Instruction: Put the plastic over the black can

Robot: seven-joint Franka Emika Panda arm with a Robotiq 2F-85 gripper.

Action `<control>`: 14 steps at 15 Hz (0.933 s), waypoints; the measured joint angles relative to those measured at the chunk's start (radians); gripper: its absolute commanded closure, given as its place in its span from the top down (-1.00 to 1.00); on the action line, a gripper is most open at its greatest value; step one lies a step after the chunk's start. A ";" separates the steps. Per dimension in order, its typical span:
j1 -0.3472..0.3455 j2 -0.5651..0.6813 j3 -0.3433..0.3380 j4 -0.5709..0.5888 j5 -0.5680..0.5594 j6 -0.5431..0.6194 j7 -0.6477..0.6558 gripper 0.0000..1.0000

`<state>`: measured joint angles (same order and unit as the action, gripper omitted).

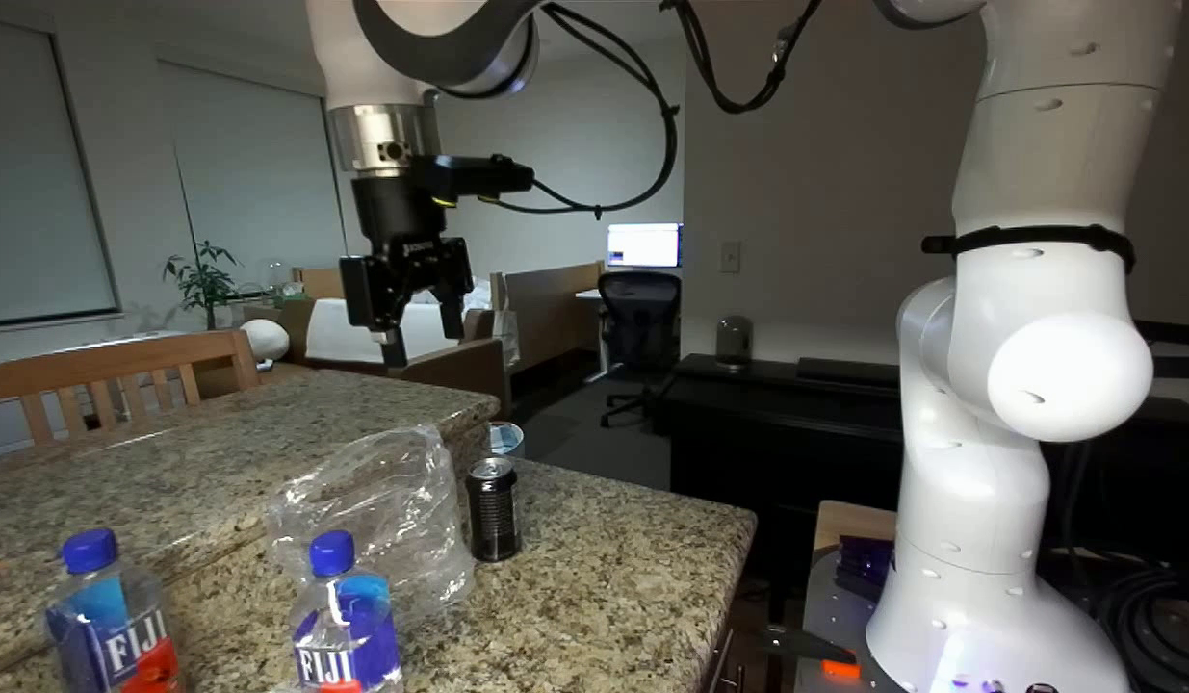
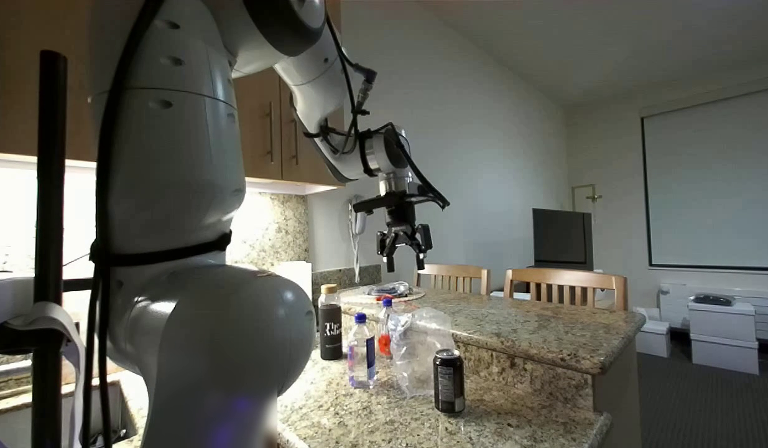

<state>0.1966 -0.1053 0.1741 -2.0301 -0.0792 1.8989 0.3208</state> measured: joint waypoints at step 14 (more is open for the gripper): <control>0.006 0.007 0.010 -0.056 0.080 0.047 -0.142 1.00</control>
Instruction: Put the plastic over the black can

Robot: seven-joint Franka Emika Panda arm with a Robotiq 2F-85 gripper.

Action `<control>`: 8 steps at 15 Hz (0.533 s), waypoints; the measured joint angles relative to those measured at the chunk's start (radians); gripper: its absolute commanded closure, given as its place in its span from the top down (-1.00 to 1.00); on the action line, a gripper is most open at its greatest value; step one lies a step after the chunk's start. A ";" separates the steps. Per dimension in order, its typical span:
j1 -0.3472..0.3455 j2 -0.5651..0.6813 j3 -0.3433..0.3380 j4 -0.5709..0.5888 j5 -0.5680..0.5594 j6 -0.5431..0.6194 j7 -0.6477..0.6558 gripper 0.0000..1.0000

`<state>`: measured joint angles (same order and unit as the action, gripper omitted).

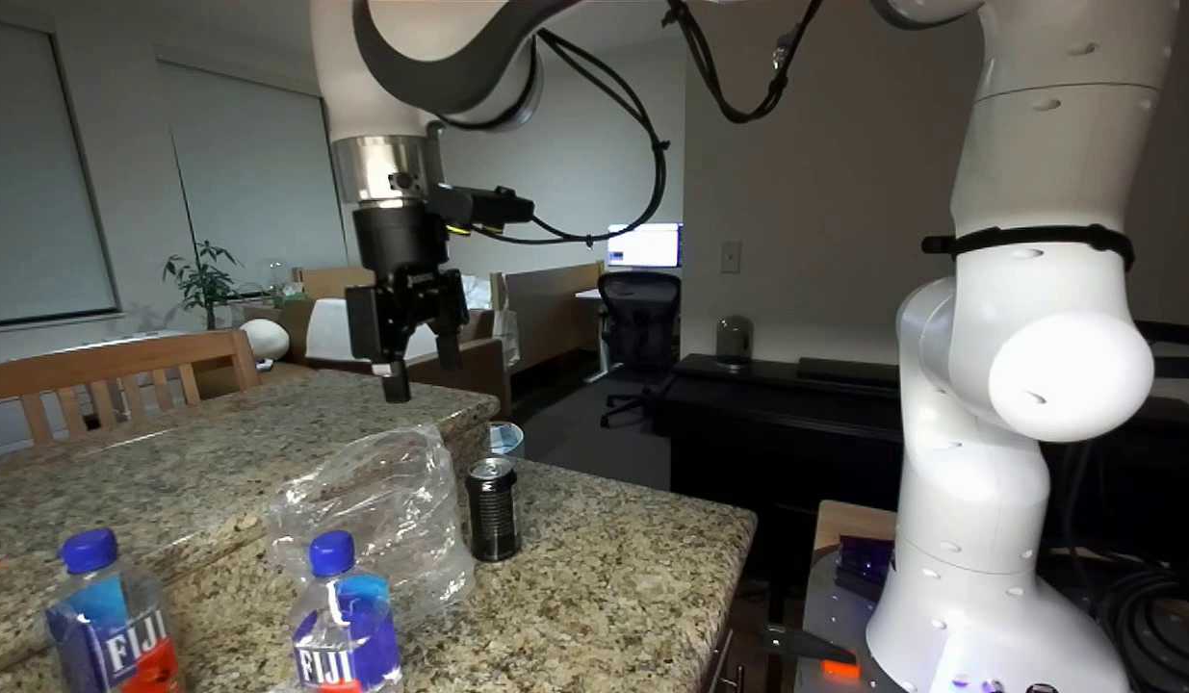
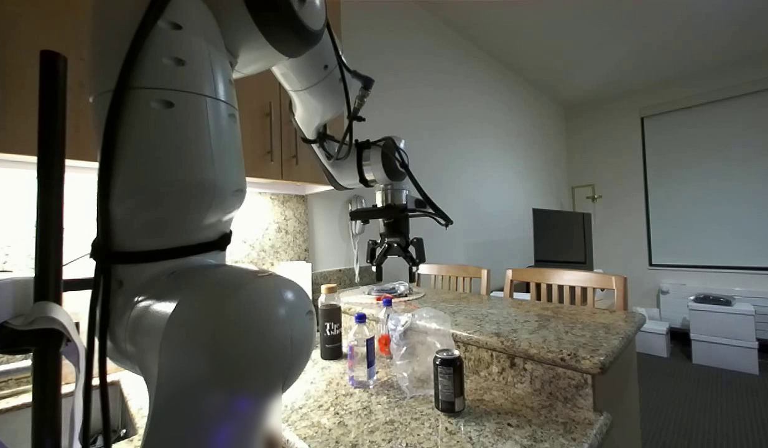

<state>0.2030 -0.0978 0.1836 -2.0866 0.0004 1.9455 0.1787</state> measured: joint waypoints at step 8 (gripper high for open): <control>0.035 0.083 0.052 -0.019 -0.031 0.094 0.001 1.00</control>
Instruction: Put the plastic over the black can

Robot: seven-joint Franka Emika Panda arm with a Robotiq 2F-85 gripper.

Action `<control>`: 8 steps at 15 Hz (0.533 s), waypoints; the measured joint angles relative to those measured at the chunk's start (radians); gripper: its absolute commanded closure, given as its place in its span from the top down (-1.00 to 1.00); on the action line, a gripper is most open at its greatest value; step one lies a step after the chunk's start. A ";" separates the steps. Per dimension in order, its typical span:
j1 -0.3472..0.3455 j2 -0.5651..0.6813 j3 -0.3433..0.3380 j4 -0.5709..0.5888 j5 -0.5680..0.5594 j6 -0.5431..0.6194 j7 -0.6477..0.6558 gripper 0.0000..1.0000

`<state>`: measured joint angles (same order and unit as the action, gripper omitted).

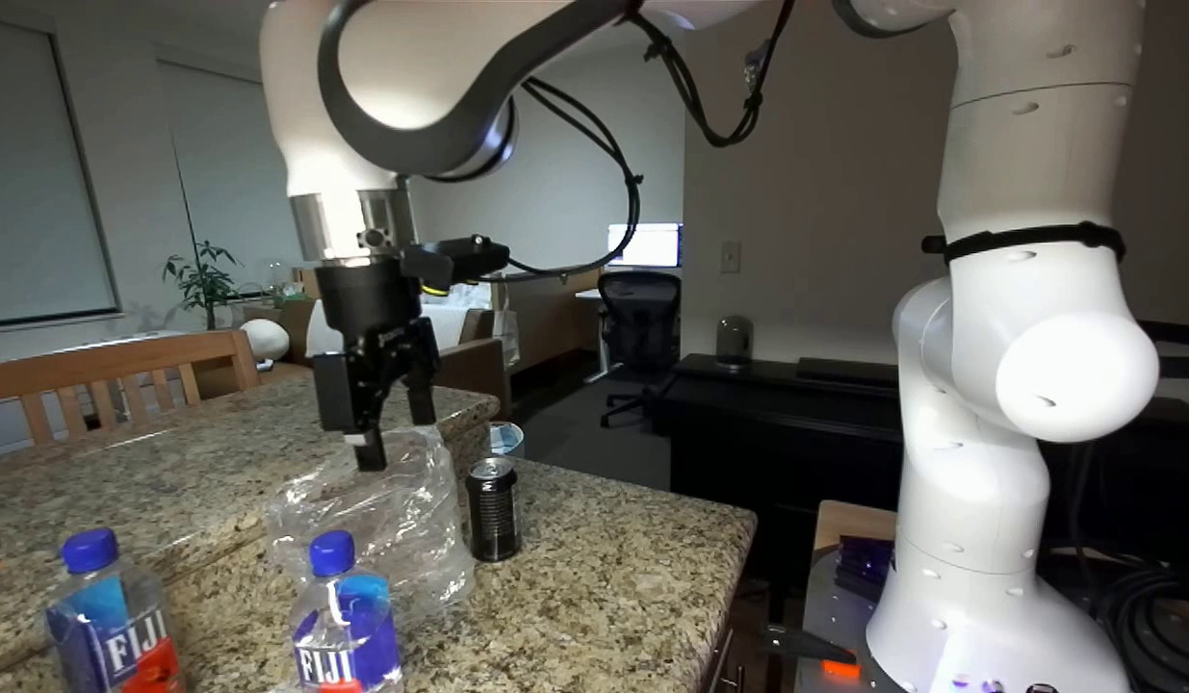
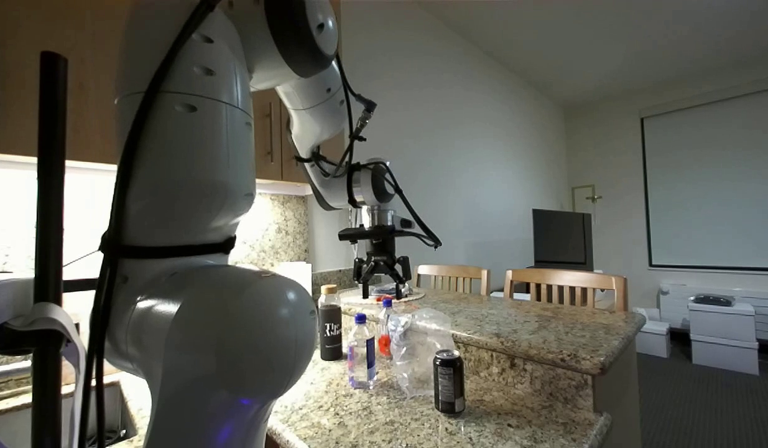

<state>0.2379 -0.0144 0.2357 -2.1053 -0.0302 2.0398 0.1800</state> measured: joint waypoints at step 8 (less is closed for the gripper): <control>0.028 0.079 0.011 -0.112 -0.200 0.200 0.074 1.00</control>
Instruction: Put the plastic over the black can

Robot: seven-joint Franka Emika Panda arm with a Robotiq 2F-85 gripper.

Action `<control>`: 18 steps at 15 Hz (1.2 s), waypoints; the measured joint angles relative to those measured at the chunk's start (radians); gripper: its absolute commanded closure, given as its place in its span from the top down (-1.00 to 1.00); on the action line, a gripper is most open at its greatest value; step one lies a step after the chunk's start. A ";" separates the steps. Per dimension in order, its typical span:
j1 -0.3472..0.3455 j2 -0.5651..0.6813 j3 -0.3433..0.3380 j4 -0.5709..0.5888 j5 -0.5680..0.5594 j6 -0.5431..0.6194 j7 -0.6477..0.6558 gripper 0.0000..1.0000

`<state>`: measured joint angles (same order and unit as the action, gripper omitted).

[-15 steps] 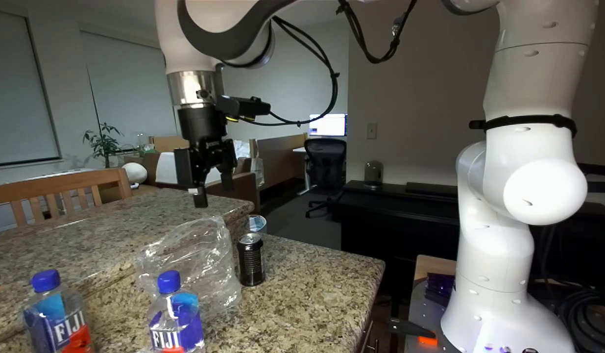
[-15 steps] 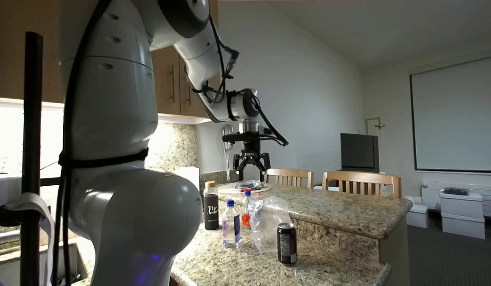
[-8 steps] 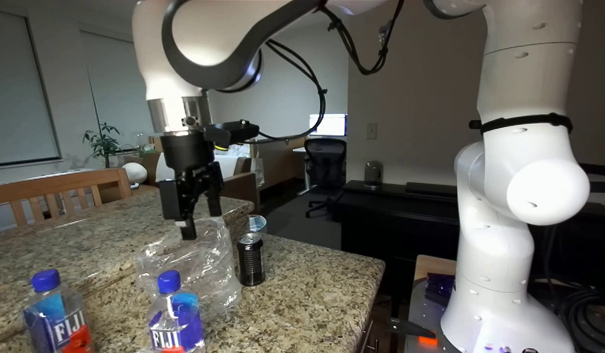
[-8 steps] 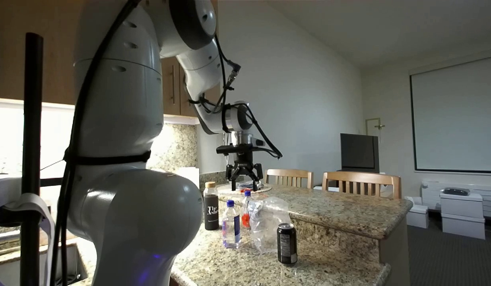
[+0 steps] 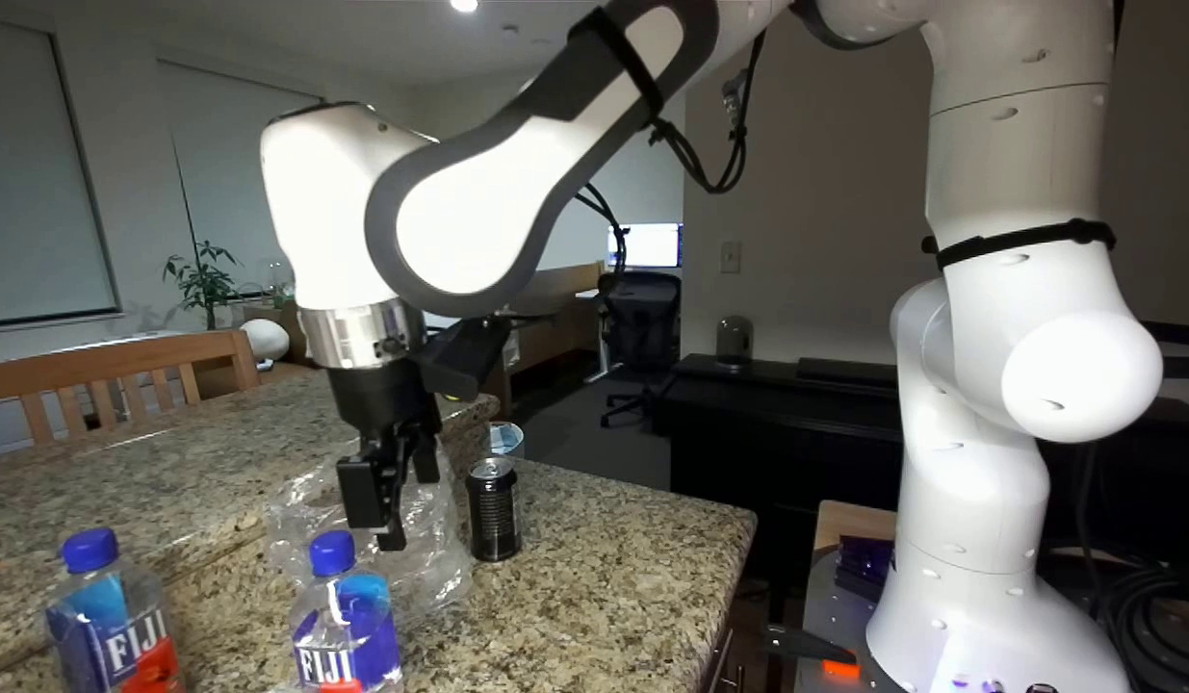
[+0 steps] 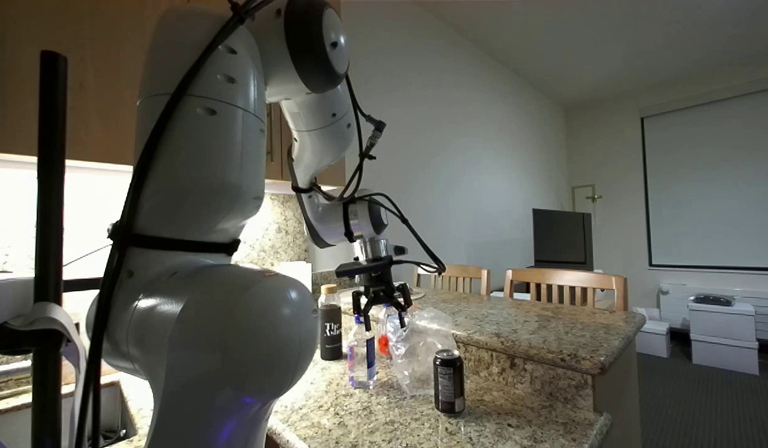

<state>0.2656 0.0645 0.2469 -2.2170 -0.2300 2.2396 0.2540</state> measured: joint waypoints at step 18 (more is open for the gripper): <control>0.038 -0.015 -0.010 0.054 -0.257 0.139 0.219 1.00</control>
<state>0.3038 0.0490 0.2372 -2.1627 -0.4867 2.3783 0.4730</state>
